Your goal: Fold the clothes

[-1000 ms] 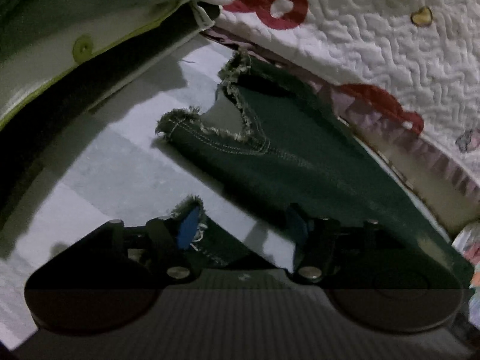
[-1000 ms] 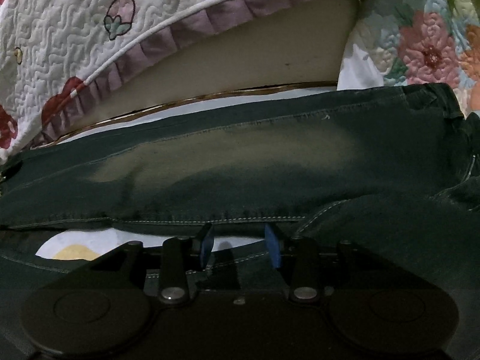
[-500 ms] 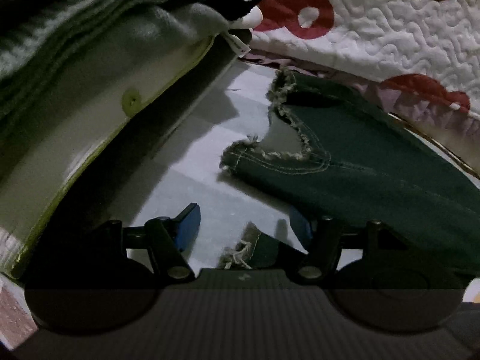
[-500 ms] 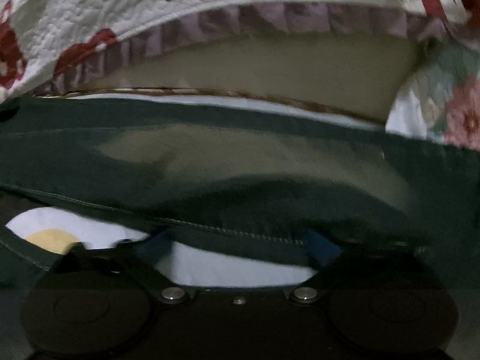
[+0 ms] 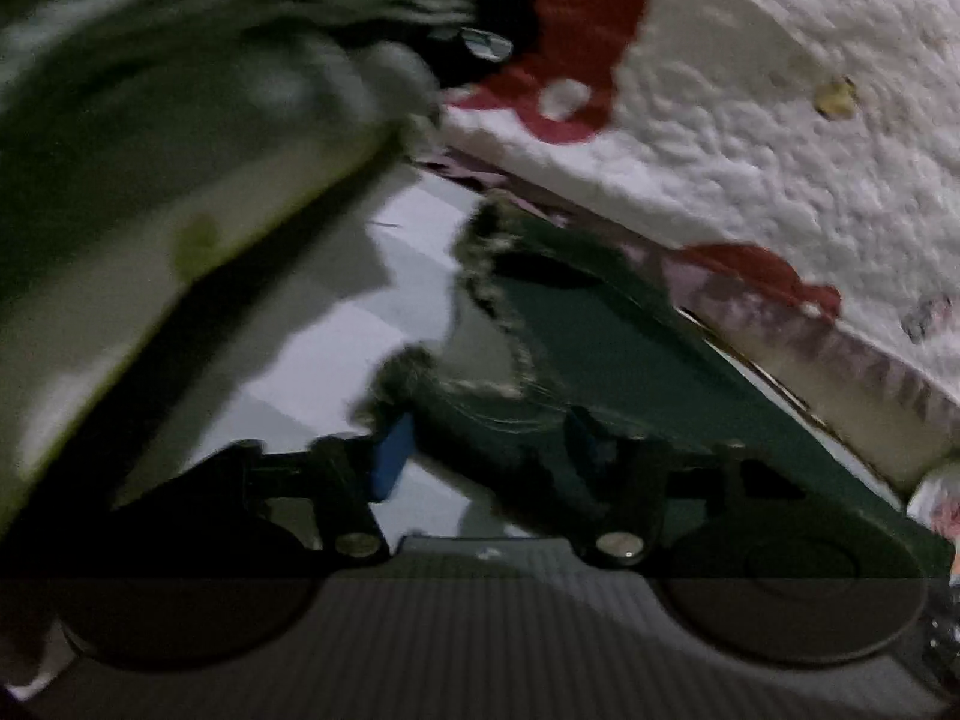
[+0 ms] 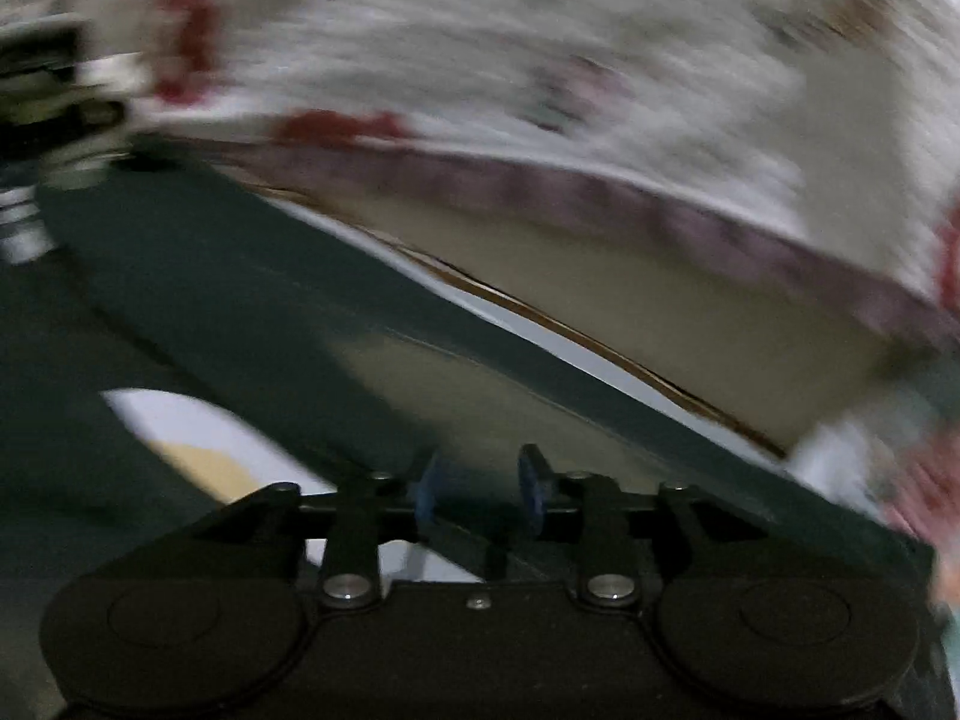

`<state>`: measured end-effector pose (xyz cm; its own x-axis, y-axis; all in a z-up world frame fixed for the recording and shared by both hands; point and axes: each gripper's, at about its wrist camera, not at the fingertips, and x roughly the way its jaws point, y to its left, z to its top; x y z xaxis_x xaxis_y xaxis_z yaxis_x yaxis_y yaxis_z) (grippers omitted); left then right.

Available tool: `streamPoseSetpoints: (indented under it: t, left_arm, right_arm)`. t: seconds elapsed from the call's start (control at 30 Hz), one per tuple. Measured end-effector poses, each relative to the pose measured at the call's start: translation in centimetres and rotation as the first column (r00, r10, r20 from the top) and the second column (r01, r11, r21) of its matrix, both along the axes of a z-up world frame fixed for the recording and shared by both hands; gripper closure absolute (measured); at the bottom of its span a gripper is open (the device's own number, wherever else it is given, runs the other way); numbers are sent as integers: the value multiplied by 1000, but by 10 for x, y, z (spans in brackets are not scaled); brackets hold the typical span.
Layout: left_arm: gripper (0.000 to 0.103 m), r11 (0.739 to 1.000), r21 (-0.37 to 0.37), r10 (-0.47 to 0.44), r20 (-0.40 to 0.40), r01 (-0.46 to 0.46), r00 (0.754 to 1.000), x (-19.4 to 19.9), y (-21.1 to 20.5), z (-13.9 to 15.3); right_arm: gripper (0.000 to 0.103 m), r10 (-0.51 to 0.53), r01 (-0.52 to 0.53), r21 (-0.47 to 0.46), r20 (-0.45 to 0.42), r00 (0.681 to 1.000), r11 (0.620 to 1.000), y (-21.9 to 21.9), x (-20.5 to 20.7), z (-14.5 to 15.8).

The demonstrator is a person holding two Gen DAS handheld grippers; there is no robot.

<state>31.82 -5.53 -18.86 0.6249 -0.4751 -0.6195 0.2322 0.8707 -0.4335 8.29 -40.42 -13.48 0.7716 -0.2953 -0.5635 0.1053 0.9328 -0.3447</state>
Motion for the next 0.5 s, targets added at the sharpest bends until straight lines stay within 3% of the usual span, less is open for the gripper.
streamPoseSetpoints:
  t: [0.07, 0.13, 0.17, 0.27, 0.3, 0.37, 0.5]
  left_arm:
    - [82, 1000, 13, -26, 72, 26, 997, -5, -10, 5]
    - [94, 999, 38, -34, 135, 29, 990, 0, -20, 10]
    - [97, 998, 49, -37, 154, 30, 987, 6, -24, 13]
    - [97, 999, 35, -33, 163, 28, 986, 24, -31, 18]
    - [97, 999, 27, -36, 149, 33, 988, 26, -33, 17]
    - [97, 998, 40, -43, 119, 38, 992, 29, -37, 11]
    - [97, 990, 140, -18, 55, 10, 998, 29, -40, -5]
  right_arm:
    - [61, 104, -105, -46, -20, 994, 993, 24, 16, -3]
    - [56, 182, -190, -154, -68, 981, 970, 49, 32, -10]
    - [47, 213, -230, -217, -98, 972, 949, 61, 40, -14]
    - [45, 317, -391, -402, -241, 917, 828, 90, 59, -31]
    - [45, 351, -443, -421, -280, 894, 792, 97, 61, -34]
    - [45, 392, -494, -400, -311, 866, 772, 104, 65, -33]
    - [47, 422, -499, -316, -284, 861, 807, 107, 73, -31]
